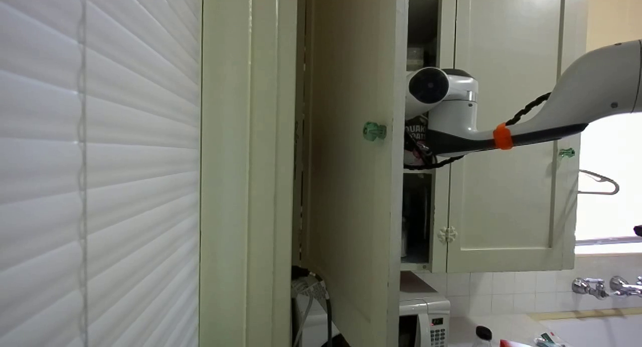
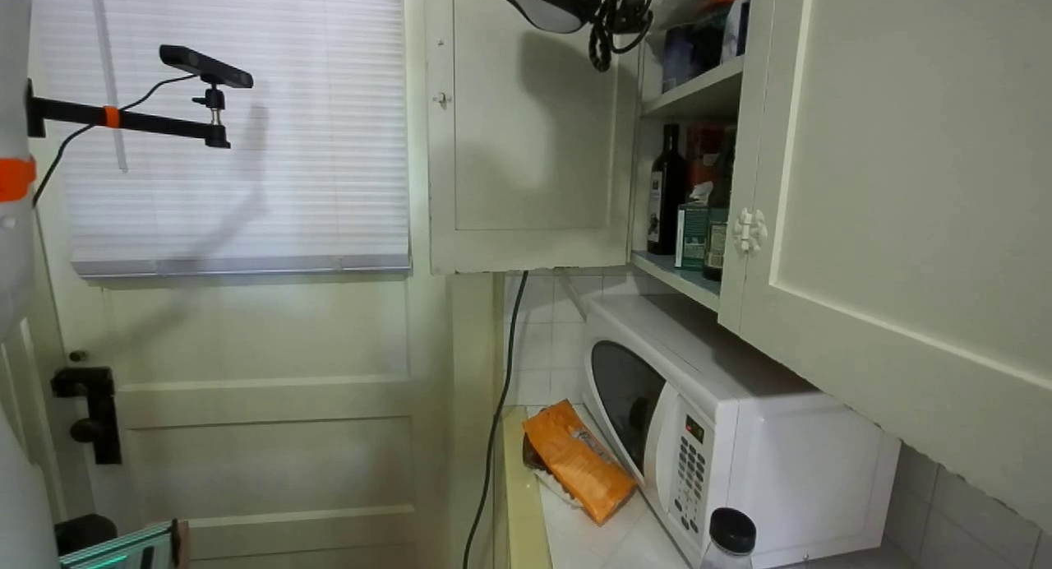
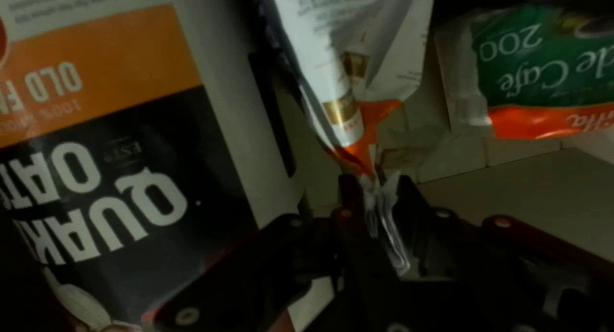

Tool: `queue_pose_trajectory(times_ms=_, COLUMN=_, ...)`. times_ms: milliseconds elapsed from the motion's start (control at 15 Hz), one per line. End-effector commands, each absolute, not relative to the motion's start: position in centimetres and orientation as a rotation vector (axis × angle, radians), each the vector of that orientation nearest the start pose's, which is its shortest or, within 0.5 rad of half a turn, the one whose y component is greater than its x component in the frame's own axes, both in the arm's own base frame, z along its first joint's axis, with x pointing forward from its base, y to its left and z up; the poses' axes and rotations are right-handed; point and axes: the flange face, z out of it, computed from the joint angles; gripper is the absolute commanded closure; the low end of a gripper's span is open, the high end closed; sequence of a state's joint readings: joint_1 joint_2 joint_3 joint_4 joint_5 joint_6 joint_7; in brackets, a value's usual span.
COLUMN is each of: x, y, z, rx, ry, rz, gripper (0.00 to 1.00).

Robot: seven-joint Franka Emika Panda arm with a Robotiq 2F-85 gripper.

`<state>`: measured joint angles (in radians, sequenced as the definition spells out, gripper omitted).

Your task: Put the box in the cupboard

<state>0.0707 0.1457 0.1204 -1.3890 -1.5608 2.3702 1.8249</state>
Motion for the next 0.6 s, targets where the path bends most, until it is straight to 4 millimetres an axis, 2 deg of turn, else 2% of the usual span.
queue_pose_trajectory(times_ms=0, x=62.1, y=10.9, z=74.4, rx=-2.209, ry=1.038, rz=-2.253, gripper=0.44)
queue_pose_trajectory(times_ms=400, x=58.1, y=12.2, z=77.9, rx=-2.462, ry=1.127, rz=-2.121, gripper=0.00)
queue_pose_trajectory(times_ms=533, x=56.4, y=12.4, z=78.9, rx=-2.615, ry=1.143, rz=-1.979, gripper=0.00)
